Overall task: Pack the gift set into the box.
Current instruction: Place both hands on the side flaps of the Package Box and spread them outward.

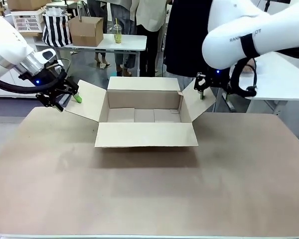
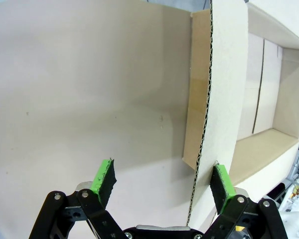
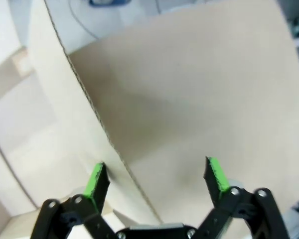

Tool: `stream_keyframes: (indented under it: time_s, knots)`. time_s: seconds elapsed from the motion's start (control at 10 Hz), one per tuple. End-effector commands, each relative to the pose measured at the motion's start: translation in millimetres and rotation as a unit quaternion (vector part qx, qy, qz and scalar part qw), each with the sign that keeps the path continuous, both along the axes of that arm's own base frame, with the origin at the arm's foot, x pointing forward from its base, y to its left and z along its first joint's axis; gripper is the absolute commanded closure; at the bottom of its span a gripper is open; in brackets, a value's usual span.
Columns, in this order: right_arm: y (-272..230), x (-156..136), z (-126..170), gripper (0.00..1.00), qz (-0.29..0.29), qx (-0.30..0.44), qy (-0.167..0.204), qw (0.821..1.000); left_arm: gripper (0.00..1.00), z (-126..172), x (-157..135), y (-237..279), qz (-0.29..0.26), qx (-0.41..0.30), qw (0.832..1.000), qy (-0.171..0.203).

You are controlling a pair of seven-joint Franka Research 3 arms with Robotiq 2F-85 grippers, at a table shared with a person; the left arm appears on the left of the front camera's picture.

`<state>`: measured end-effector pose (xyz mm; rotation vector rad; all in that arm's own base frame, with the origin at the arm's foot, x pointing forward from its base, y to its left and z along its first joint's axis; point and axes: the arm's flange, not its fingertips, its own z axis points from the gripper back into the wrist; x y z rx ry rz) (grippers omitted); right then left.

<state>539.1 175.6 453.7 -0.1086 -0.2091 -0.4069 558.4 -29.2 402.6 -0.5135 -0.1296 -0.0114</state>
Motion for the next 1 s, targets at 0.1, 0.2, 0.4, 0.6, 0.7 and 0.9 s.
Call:
stream_keyframes:
  time_s: [0.1, 0.2, 0.4, 0.6, 0.7, 0.9]
  knots:
    - [-29, -10, -32, 0.0, -0.024, 0.095, 0.002, 0.995, 0.0, 2, -2, 0, 0.005, 0.008, 1.0, 0.002]
    - [-12, -2, -14, 0.0, -0.018, 0.024, 0.005, 1.0, 0.0, 2, -2, 0, 0.005, 0.008, 1.0, 0.002]
    - [-12, -2, -14, 0.0, -0.018, 0.024, 0.005, 1.0, 0.0, 2, -2, 0, 0.005, 0.008, 1.0, 0.002]
    - [-12, -2, -14, 0.0, -0.018, 0.024, 0.005, 1.0, 0.0, 2, -2, 0, 0.005, 0.008, 1.0, 0.002]
    - [-12, -2, -14, 0.0, -0.018, 0.024, 0.005, 1.0, 0.0, 2, -2, 0, 0.005, 0.008, 1.0, 0.002]
    - [-12, -2, -14, 0.0, -0.018, 0.024, 0.005, 1.0, 0.0, 2, -2, 0, 0.005, 0.008, 1.0, 0.002]
